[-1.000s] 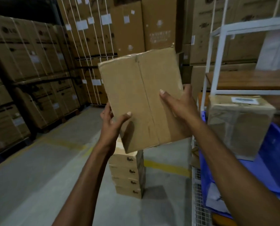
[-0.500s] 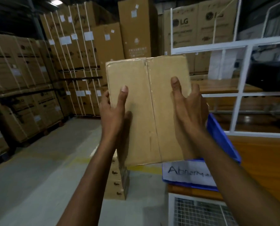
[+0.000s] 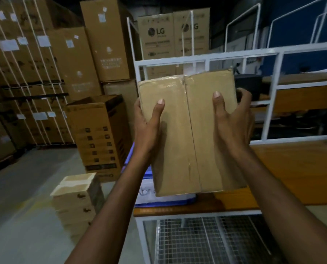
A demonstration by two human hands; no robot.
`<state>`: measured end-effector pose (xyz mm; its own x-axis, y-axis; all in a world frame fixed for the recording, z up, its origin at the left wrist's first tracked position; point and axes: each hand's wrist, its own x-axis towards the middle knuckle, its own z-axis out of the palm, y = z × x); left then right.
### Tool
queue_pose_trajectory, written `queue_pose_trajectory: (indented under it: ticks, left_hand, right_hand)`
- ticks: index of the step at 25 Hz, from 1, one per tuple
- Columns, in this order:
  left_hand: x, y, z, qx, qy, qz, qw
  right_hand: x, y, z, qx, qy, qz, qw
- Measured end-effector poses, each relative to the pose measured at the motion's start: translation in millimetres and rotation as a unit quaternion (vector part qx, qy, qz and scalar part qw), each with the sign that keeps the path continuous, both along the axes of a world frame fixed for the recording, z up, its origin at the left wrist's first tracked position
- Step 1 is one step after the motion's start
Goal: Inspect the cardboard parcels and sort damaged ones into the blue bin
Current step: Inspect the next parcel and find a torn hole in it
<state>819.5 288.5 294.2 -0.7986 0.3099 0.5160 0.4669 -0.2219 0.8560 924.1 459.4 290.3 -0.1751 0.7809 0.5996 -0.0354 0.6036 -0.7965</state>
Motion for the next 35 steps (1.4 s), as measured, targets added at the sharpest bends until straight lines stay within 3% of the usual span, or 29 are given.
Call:
queue_pose_trajectory:
  ticks: [6,9,11,14,21,26,29,35]
  left_hand:
    - [24.4,152.8,-29.4,-0.019,-0.02,0.016,0.999]
    - [38.2,222.8,-46.3,-0.038,-0.057,0.041,0.997]
    - [38.4,255.3,-54.1,-0.054,-0.056,0.058,0.995]
    - [29.5,290.1,-65.2,-0.095,-0.067,0.095,0.989]
    - [8.2,320.8,-136.6,-0.187,-0.042,0.098,0.977]
    - [-7.3,323.0,-171.7,-0.211,-0.027,0.024,0.977]
    - [-9.0,323.7,-179.4,-0.219,-0.02,0.02,0.975]
    - [6.2,308.1,-224.6,-0.284,-0.089,-0.038,0.954]
  right_hand:
    - [44.6,154.5,-13.9,0.048,-0.114,-0.01,0.992]
    - [55.5,215.8,-21.8,0.0,-0.088,0.036,0.995]
    - [55.6,240.9,-29.6,-0.017,-0.071,0.012,0.997]
    - [44.6,272.6,-48.8,-0.035,-0.097,0.031,0.994]
    - [26.4,317.0,-134.9,-0.103,-0.162,0.063,0.979]
    - [19.9,345.8,-154.6,-0.129,-0.235,0.187,0.945]
    - [17.2,347.5,-165.8,-0.118,-0.252,0.175,0.944]
    - [39.1,347.4,-210.0,-0.141,-0.32,0.228,0.909]
